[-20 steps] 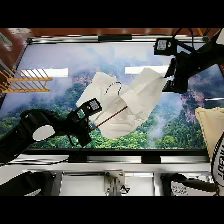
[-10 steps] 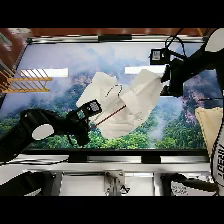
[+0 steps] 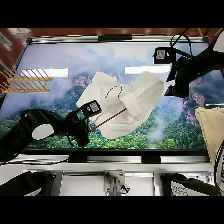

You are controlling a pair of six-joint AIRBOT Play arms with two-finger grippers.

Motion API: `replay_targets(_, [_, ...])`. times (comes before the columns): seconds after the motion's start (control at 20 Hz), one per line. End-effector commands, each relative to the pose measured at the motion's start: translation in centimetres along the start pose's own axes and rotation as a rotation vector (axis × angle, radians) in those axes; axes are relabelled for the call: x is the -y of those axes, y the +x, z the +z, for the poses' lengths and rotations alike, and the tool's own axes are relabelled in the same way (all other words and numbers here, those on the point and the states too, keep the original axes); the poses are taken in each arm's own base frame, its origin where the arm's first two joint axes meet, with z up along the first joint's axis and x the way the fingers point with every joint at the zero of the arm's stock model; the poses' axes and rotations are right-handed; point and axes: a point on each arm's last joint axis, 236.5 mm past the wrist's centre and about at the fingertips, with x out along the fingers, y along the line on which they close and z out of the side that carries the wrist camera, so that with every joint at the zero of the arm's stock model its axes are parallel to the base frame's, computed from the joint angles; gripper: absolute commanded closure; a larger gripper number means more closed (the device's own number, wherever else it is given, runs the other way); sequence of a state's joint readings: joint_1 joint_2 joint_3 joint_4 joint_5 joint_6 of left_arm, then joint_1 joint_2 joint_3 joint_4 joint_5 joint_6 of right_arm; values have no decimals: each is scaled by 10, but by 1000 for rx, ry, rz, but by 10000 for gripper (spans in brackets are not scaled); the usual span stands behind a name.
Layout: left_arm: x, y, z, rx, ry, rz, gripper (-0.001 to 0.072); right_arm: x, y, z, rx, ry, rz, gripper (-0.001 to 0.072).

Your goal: Fold the shirts.

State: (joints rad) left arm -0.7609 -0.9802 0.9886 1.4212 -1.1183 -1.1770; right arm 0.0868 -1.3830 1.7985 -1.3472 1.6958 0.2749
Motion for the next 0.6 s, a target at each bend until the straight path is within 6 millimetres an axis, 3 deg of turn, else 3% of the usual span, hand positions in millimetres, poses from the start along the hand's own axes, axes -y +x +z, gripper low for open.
replay_targets(0.0, [0,0,0,-1,7,-1,663,21,13,2,11,-25,-51,82])
replay_targets(0.2, [1,-1,-3,-13,20,-5,663,32,44,2,21,-10,-17,81])
replay_targets(0.4, [-3,0,-5,-22,95,11,663,4,69,10,68,-14,169,81])
replay_targets(0.55, [-21,-2,-11,-34,127,48,664,-8,74,7,60,-10,238,83])
